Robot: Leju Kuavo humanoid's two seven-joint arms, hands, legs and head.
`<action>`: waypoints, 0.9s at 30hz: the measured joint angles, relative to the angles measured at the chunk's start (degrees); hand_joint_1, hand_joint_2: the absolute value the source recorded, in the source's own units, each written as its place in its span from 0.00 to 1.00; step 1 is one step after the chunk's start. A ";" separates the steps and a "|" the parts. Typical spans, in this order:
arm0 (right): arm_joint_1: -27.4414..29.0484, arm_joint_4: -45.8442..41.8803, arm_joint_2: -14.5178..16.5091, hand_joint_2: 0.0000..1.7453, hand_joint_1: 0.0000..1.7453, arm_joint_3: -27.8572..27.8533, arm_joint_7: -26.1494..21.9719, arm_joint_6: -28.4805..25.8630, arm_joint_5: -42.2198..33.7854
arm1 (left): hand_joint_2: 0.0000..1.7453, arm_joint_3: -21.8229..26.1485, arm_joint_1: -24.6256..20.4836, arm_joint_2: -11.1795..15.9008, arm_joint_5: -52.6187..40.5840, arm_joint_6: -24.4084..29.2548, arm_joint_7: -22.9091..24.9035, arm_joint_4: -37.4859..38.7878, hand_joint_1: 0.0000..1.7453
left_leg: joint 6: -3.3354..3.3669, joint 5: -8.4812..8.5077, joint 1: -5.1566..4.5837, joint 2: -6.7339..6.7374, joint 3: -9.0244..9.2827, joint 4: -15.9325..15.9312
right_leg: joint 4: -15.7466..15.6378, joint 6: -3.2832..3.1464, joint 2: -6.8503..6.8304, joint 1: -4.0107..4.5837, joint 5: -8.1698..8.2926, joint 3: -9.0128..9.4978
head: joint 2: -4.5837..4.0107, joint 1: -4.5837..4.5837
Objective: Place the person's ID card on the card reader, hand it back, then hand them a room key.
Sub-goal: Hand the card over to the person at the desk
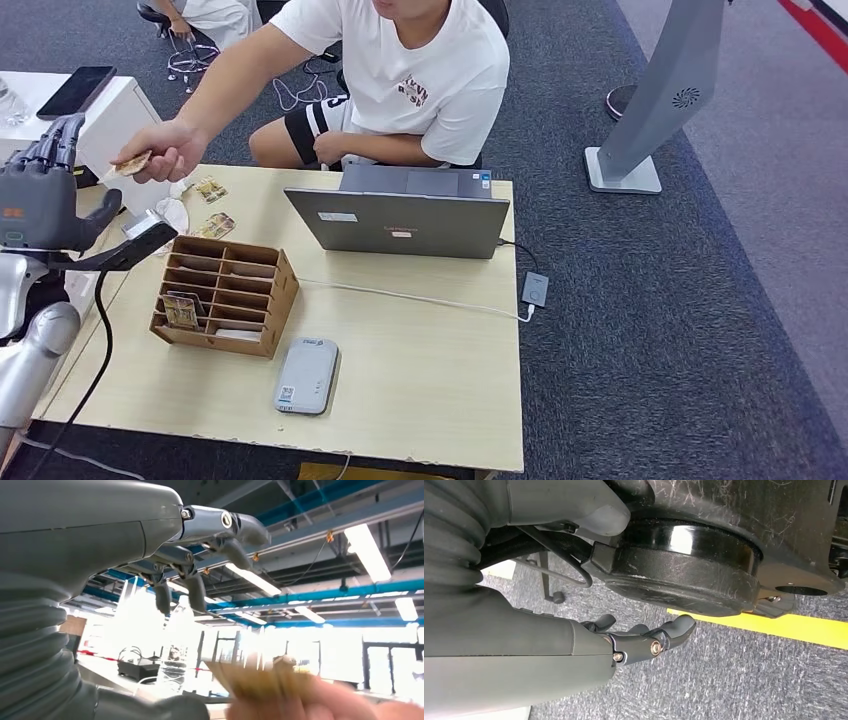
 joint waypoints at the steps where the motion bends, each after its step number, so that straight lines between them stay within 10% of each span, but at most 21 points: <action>1: -0.04 0.13 -0.45 1.00 0.00 0.82 0.11 -0.45 -1.10 | 1.00 0.58 1.06 -0.10 1.40 1.52 -1.85 -0.71 0.00 | 0.00 0.00 0.00 0.00 0.00 0.00 | 0.00 0.00 0.01 0.00 0.00 -0.01 | 0.00 -0.01; 7: 0.18 -0.06 -3.13 1.00 0.00 6.50 1.62 -4.70 -8.01 | 1.00 5.46 8.44 -2.66 22.63 2.41 -13.90 -10.34 0.00 | 0.02 -0.06 -0.03 0.03 -0.04 0.00 | -0.03 0.03 0.04 -0.02 -0.02 -0.01 | 0.01 -0.01; 14: 3.99 -6.80 -4.71 1.00 0.00 11.92 5.72 -11.62 -13.64 | 1.00 21.04 25.70 -11.59 62.26 -17.78 -26.14 -29.41 0.00 | 0.02 -0.31 -0.03 0.35 -0.02 0.00 | -0.05 0.11 0.40 -0.03 -0.15 -0.06 | 0.01 -0.07; 21: 8.18 -14.82 -3.87 1.00 0.00 11.88 8.80 -12.29 -8.63 | 1.00 56.15 29.50 -27.94 85.47 -52.21 -9.08 -35.85 0.00 | 0.07 -0.47 0.00 0.35 0.02 -0.02 | -0.05 0.12 0.40 0.00 -0.30 -0.10 | 0.01 -0.01; 27: 10.05 -18.86 -0.44 1.00 0.00 7.06 8.40 -8.10 -2.15 | 1.00 79.24 24.76 -39.24 84.58 -59.04 -0.45 -30.70 0.00 | 0.08 -0.48 -0.03 0.27 0.09 -0.02 | -0.06 0.19 0.33 -0.03 -0.35 0.01 | 0.00 -0.02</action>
